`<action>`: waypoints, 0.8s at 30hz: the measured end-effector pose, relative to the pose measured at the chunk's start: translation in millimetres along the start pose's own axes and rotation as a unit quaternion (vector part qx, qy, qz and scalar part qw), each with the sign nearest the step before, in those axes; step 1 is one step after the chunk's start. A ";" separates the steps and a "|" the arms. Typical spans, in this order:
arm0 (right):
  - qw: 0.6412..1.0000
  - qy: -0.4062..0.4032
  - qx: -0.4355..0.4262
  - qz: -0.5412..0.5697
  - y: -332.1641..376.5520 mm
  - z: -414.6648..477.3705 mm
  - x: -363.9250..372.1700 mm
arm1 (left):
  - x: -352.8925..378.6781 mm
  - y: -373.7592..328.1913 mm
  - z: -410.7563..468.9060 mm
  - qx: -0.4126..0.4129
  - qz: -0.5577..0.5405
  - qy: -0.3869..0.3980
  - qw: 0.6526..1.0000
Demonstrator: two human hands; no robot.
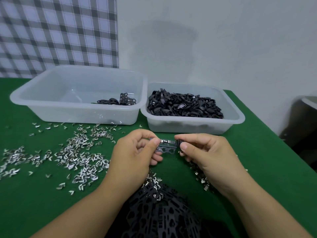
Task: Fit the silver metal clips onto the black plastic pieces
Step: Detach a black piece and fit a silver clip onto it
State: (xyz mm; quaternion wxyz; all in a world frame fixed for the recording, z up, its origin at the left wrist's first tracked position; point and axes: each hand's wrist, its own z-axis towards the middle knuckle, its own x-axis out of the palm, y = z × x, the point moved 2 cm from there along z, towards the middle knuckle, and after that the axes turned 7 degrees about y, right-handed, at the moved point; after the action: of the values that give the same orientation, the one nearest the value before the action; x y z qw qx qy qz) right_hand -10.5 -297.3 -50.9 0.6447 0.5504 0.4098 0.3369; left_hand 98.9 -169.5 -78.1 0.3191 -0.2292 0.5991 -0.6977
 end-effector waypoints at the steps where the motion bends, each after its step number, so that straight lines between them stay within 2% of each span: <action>1: 1.000 0.000 0.001 0.002 -0.2 -0.2 -0.2 | -0.1 0.1 0.0 0.001 0.000 -0.001 1.000; 16: 0.999 -0.009 0.026 0.029 -4.4 3.6 3.7 | 0.3 -0.3 0.9 0.028 0.001 0.018 0.999; 24: 1.000 0.008 0.013 -0.018 -2.4 0.9 5.8 | 0.3 -3.1 -0.1 0.044 0.011 0.034 0.998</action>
State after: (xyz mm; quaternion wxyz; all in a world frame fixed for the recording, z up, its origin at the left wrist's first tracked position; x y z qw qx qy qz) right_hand -7.2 -292.9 -54.2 0.6405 0.5484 0.4288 0.3242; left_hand 98.0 -169.4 -75.1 0.3159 -0.1839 0.5811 -0.7271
